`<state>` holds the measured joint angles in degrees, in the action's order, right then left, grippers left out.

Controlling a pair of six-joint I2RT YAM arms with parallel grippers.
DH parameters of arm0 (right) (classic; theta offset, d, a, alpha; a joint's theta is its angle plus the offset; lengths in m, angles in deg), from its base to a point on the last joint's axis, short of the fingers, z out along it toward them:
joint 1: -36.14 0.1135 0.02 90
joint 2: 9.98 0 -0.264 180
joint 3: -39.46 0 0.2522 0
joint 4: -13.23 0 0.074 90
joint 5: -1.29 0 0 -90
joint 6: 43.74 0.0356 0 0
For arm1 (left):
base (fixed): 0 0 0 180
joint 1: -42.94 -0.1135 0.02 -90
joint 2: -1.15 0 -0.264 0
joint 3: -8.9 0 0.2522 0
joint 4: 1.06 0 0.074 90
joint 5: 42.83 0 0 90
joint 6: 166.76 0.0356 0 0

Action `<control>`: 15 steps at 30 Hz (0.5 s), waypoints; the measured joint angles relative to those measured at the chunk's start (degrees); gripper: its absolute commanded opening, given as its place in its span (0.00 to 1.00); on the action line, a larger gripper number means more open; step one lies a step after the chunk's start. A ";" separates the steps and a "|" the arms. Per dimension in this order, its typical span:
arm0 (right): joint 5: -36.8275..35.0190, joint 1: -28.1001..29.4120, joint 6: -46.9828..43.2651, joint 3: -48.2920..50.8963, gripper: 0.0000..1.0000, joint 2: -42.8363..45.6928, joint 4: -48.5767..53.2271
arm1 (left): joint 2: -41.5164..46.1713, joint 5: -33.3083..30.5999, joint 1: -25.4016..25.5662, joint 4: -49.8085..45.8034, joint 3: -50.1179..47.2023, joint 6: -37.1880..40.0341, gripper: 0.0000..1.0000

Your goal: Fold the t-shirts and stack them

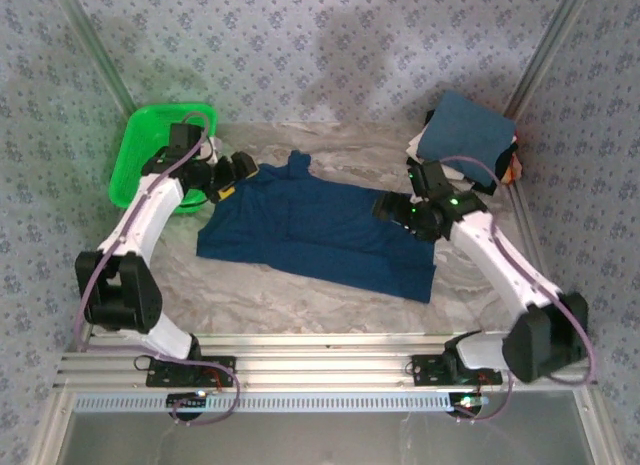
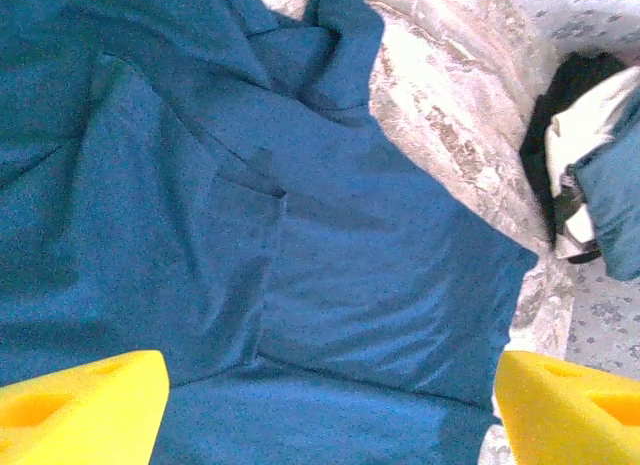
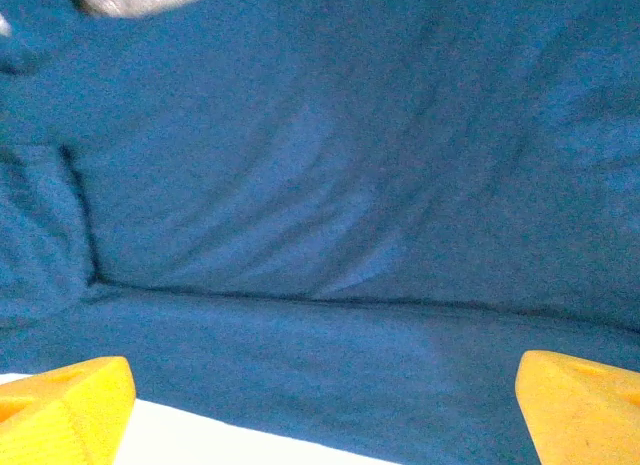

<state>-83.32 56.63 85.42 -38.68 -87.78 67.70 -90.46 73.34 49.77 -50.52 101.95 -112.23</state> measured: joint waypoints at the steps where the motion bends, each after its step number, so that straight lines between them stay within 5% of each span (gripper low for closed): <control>1: 0.50 0.17 0.04 -0.02 1.00 -2.71 -0.87 | -1.38 0.00 0.04 0.68 -0.28 0.44 0.82; 8: 2.08 2.56 0.50 -1.46 1.00 -19.63 -6.73 | -6.97 -2.10 0.04 5.79 -9.66 3.28 0.79; 15: -0.70 5.20 2.54 -2.03 1.00 -26.60 -8.07 | -7.58 -8.70 -0.09 8.52 -20.28 4.59 0.78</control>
<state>-84.02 61.84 87.95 -40.71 -114.38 59.63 -98.05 64.64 49.68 -42.00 81.67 -107.64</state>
